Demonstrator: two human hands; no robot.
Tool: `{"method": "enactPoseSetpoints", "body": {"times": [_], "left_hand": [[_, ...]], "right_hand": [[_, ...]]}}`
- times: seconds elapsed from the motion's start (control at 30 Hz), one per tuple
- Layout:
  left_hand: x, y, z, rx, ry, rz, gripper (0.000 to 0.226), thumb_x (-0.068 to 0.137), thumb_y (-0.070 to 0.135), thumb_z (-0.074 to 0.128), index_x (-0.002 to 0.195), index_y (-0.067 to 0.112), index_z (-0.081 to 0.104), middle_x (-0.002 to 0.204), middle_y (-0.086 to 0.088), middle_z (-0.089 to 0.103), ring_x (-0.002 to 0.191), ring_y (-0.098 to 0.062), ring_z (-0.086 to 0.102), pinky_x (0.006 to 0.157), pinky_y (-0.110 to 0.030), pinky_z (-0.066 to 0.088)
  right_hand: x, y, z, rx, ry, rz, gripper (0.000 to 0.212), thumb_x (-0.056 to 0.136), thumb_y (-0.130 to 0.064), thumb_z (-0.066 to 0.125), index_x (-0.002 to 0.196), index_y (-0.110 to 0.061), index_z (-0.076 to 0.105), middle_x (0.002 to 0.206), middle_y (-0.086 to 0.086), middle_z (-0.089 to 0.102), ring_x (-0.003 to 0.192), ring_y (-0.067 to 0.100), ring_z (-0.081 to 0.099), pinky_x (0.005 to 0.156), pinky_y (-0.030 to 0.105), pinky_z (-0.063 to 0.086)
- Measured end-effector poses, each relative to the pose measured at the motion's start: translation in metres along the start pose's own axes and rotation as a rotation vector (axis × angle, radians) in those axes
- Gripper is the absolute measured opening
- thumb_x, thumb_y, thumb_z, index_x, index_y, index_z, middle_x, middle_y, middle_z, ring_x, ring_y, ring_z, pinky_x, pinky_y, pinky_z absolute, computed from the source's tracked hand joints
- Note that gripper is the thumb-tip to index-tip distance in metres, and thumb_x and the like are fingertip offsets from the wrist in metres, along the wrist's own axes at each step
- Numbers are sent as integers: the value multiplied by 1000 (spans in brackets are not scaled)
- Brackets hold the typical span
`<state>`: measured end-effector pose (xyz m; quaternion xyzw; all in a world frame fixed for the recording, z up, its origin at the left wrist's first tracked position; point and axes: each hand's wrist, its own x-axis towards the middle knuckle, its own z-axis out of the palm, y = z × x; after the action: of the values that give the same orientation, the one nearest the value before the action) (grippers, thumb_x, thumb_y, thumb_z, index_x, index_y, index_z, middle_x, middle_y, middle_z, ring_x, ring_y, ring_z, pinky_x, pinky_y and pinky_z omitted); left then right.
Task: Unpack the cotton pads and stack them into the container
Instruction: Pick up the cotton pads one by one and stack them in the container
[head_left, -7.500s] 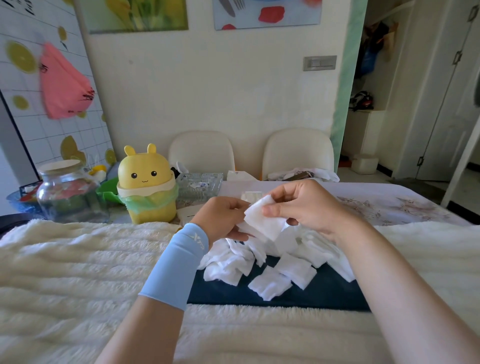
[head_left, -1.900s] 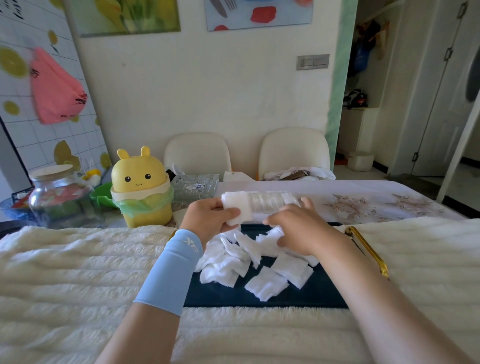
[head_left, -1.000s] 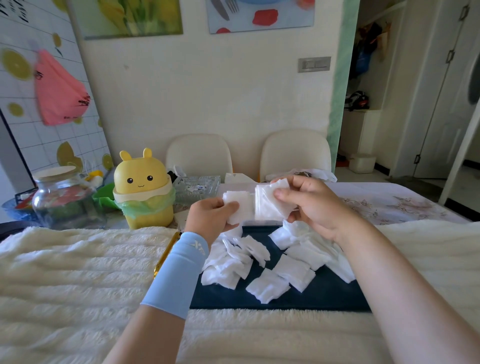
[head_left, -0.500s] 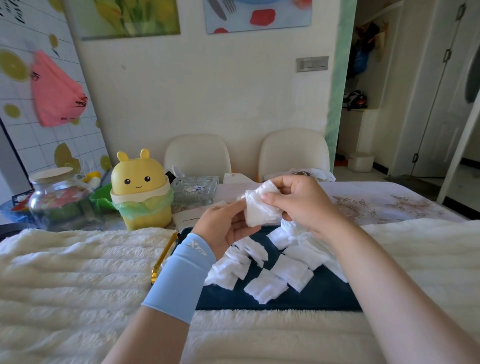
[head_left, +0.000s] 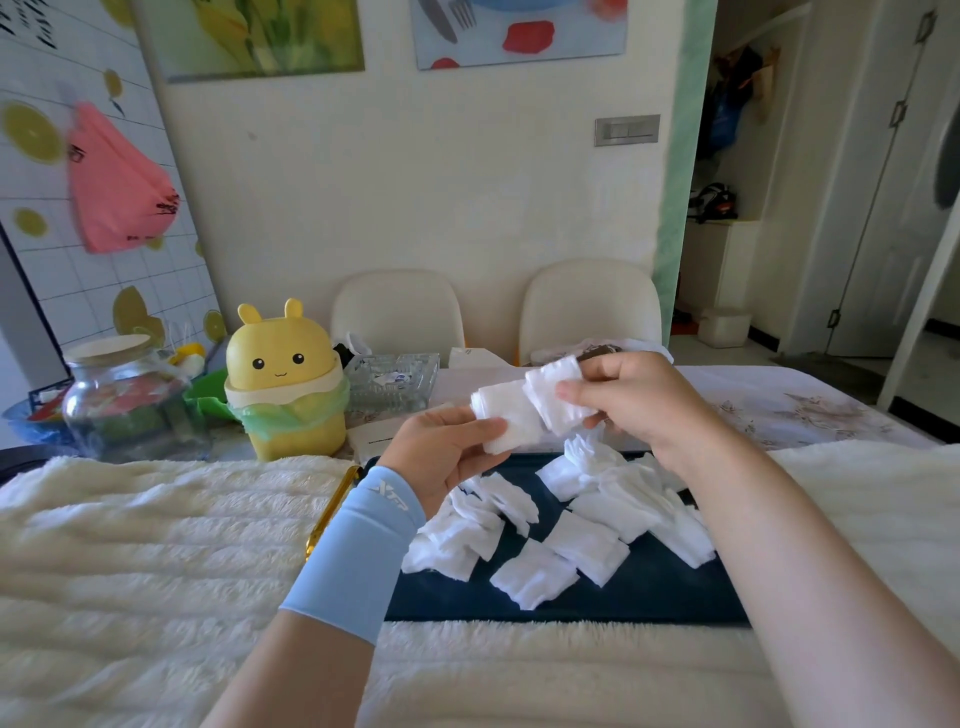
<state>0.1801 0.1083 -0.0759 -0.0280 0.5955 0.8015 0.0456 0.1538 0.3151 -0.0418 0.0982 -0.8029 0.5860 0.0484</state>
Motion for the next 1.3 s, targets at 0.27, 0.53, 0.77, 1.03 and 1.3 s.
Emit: {"method": "enactPoseSetpoints", "body": {"times": [0.27, 0.53, 0.77, 1.03, 1.3], "left_hand": [[1, -5, 6, 4, -31, 40, 22, 98, 10, 57, 112, -3, 67, 109, -22, 72, 97, -28, 72, 77, -30, 61], [-2, -3, 7, 55, -27, 47, 24, 101, 12, 52, 116, -2, 64, 105, -22, 73, 91, -28, 74, 71, -30, 61], [-1, -3, 7, 67, -28, 28, 27, 101, 13, 51, 121, -2, 62, 106, -21, 73, 98, -31, 72, 75, -33, 61], [-6, -1, 8, 274, -116, 142, 19, 82, 10, 76, 101, 10, 73, 103, -13, 76, 97, -25, 73, 81, -27, 59], [0, 10, -1, 495, -30, 182, 52, 78, 2, 80, 124, 15, 59, 101, -10, 75, 91, -26, 74, 87, -37, 60]], "right_hand": [[-8, -8, 26, 83, -46, 52, 23, 74, -23, 88, 90, -9, 78, 70, 0, 71, 58, 12, 59, 60, 15, 48], [-2, -2, 25, -153, -57, 2, 20, 71, -30, 91, 77, -20, 74, 56, -17, 63, 42, -7, 51, 48, 10, 38], [-1, -1, 20, -172, -134, -8, 22, 70, -29, 92, 70, -22, 71, 49, -21, 59, 42, -7, 50, 44, 6, 34], [-3, 2, 20, -3, -149, 59, 57, 77, -21, 87, 127, -26, 59, 109, 1, 71, 92, 13, 69, 66, 23, 50], [-5, 0, 15, -67, -322, 14, 26, 86, -24, 77, 112, -27, 74, 100, -4, 77, 91, 13, 72, 76, 24, 54]]}}
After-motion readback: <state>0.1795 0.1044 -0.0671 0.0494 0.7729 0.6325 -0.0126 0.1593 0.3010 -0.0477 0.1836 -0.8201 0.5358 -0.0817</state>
